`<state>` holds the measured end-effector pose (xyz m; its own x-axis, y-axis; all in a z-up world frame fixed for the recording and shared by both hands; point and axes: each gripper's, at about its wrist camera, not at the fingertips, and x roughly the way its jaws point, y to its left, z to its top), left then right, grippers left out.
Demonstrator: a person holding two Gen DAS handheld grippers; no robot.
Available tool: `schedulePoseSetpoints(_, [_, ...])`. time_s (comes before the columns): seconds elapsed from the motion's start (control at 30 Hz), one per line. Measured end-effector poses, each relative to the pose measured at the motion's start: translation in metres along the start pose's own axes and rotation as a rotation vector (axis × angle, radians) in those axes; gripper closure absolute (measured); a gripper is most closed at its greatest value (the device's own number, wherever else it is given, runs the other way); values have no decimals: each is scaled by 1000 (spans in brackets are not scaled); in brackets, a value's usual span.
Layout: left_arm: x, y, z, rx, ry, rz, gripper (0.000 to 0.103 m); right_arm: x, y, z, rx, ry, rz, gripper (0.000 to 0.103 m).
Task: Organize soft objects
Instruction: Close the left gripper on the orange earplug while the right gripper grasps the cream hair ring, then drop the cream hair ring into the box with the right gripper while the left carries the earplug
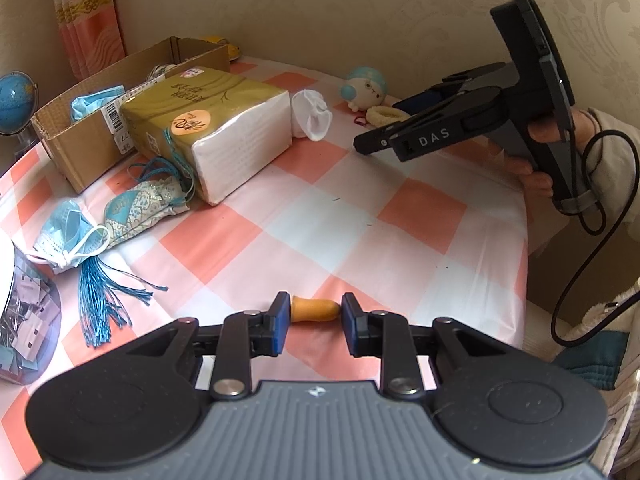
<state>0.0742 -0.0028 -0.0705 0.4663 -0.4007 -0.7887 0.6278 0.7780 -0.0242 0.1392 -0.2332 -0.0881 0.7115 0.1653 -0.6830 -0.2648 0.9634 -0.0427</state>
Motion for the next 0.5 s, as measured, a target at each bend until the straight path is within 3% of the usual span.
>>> schedulePoseSetpoints(0.17, [0,0,0,-2,2,2,77,-4,-2,2,11,8,-21,53])
schedulePoseSetpoints(0.5, [-7,-3,2,-10,-4,9,78,-18,0,3,-8,13,-20,61])
